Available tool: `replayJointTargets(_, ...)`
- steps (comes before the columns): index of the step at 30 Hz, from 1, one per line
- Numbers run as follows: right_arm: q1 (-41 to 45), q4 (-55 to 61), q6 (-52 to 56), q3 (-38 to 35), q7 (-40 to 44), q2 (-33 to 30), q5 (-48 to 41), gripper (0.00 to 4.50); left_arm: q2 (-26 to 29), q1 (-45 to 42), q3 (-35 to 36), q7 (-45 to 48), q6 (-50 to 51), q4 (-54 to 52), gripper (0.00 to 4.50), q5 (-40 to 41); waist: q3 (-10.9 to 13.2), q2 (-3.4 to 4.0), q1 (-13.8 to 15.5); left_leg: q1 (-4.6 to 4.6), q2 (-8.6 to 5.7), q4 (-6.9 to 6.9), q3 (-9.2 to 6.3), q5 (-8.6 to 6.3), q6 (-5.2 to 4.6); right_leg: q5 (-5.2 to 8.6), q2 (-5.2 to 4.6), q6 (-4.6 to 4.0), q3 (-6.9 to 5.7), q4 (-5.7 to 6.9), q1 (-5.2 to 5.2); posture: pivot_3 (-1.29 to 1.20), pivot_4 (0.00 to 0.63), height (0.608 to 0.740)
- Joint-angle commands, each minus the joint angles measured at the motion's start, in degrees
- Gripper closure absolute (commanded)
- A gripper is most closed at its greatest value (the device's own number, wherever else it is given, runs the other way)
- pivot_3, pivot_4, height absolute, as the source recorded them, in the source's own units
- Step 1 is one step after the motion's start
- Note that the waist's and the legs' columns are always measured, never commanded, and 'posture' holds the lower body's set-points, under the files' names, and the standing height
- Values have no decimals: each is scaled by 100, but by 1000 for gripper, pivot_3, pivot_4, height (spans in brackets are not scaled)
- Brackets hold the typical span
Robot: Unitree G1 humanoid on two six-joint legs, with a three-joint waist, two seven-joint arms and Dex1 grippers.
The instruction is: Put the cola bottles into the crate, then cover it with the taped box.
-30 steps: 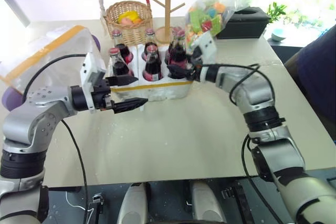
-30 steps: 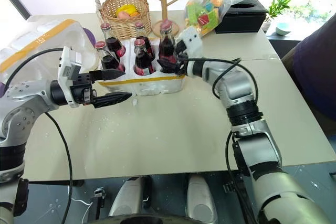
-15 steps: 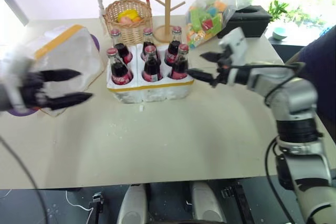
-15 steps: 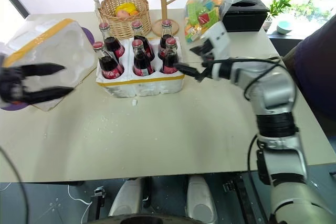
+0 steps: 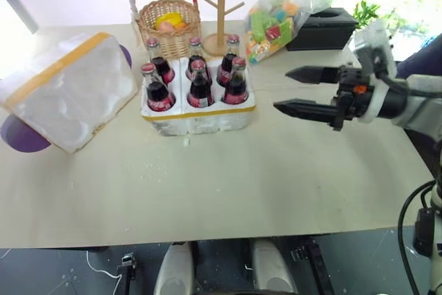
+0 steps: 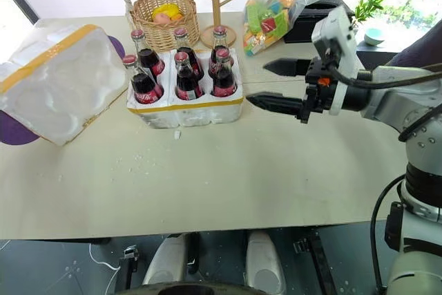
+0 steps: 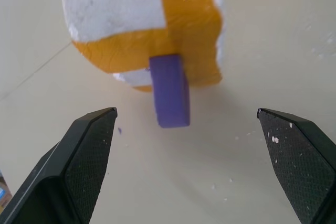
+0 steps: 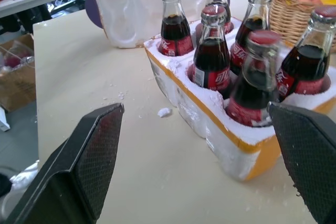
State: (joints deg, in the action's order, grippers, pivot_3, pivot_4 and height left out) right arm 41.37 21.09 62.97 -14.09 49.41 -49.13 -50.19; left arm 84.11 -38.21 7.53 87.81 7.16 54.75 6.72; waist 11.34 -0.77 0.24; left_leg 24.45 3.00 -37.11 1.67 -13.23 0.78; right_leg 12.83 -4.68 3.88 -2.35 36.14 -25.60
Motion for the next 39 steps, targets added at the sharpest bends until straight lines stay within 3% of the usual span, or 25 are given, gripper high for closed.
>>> replayJointTargets(1, 72, 35, 37, -303, -131, -96, -239, 32, -333, -1137, -761, -132, -324, 705, 0, -920, -2, -4, 44, 0, 0, -3, 1, 0, -1, -10, 1, 18, 0, 2, 1, 0, 150, 740)
replayJointTargets(6, -135, 119, 25, -423, -347, -203, -286, 32, -968, -2444, -1378, -445, -402, 1568, 0, -1667, -7, -39, 56, 1, 0, -16, 1, 1, -1, -20, 2, 36, 0, 1, 8, 0, 150, 740)
replayJointTargets(13, -431, 427, 192, -735, -728, -322, -664, 32, -1412, -3107, -1514, -810, -280, 2051, 0, -2029, -5, -44, 29, 1, 3, -9, 0, 1, -1, -19, 1, 37, 2, 0, 3, 0, 150, 740)
replayJointTargets(16, -520, 531, 252, -839, -852, -376, -845, 0, -1437, -3127, -1504, -776, -278, 2107, 790, -2093, -5, -44, 16, 1, 3, -7, 0, 1, -1, -19, 2, 38, 2, 1, 2, 0, 150, 740)
replayJointTargets(22, -564, 548, 237, -785, -1006, -450, -977, 0, -1461, -3130, -1447, -661, -283, 2099, 3788, -2120, -5, -44, 29, 1, 4, -13, 0, 1, -1, -18, 0, 34, 2, 2, 3, 0, 150, 740)
replayJointTargets(24, -560, 526, 233, -747, -1037, -455, -1008, 0, -1442, -3139, -1401, -723, -410, 2060, 4366, -2093, -5, -44, 33, 1, 3, -13, 0, 1, -1, -18, 0, 34, 3, 2, 3, 0, 150, 740)
replayJointTargets(27, -602, 478, 369, -799, -1046, -457, -1249, 0, -1446, -3185, -1188, -1104, -967, 1904, 4366, -1912, -5, -44, 35, 2, 4, -13, 0, 1, -2, -18, 0, 35, 3, 2, 3, 0, 150, 740)
replayJointTargets(32, -848, 636, 246, -893, -1271, -420, -1300, 0, -1716, -3264, -661, -2629, -2420, 1333, 4366, -1572, -6, -51, 66, 5, 3, -22, -6, 1, -2, -19, -1, 37, 2, 3, 9, 0, 150, 740)
replayJointTargets(36, -959, 615, 245, -975, -1489, -346, -1454, 0, -2080, -3139, -201, -3349, -3118, 310, 4366, -1124, -6, -54, 64, 6, 1, -34, -5, 1, -1, -24, -4, 43, 3, 1, 18, 0, 150, 740)
replayJointTargets(39, -1138, 678, 176, -983, -1533, -378, -1488, 0, -2172, -2421, -292, -4134, -4156, -1333, 4366, -1527, -7, -53, 34, 4, 0, -31, -3, 1, -1, -31, -4, 56, 7, -2, 19, 0, 150, 740)
